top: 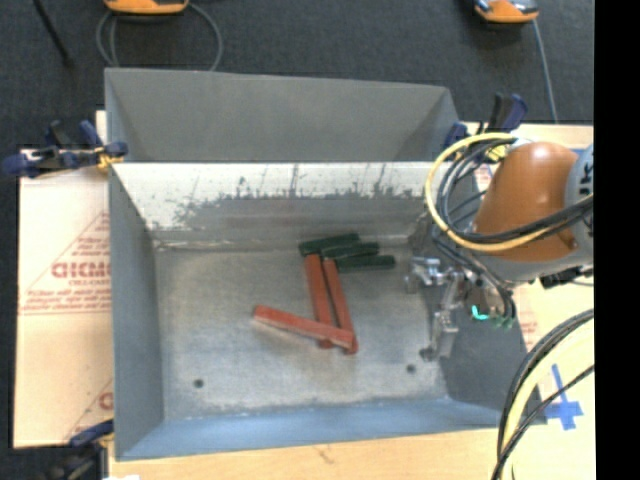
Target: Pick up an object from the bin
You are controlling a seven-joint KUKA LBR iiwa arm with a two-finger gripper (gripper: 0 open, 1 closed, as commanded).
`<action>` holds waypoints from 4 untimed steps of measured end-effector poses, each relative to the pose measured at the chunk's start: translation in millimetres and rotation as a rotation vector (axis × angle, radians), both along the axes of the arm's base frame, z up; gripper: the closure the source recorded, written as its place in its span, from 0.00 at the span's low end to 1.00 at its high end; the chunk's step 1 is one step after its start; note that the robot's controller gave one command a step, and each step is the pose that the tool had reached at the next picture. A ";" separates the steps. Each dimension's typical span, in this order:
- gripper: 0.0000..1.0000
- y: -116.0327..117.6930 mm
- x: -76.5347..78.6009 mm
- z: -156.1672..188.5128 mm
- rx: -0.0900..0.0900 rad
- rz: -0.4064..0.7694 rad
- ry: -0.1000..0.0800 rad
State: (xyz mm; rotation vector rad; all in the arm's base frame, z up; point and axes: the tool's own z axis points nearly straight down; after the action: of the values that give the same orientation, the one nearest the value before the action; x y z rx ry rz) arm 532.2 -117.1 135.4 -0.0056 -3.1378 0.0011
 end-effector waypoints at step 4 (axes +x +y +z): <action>0.00 173.2 -25.1 -64.1 0.001 -0.401 -0.008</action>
Offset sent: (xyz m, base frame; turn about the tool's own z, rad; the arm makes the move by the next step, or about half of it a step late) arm 0.0796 0.0579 -0.0654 -0.1166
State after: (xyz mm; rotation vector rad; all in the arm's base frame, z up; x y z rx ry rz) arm 507.2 56.0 71.4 -0.6318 -3.0820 -0.0009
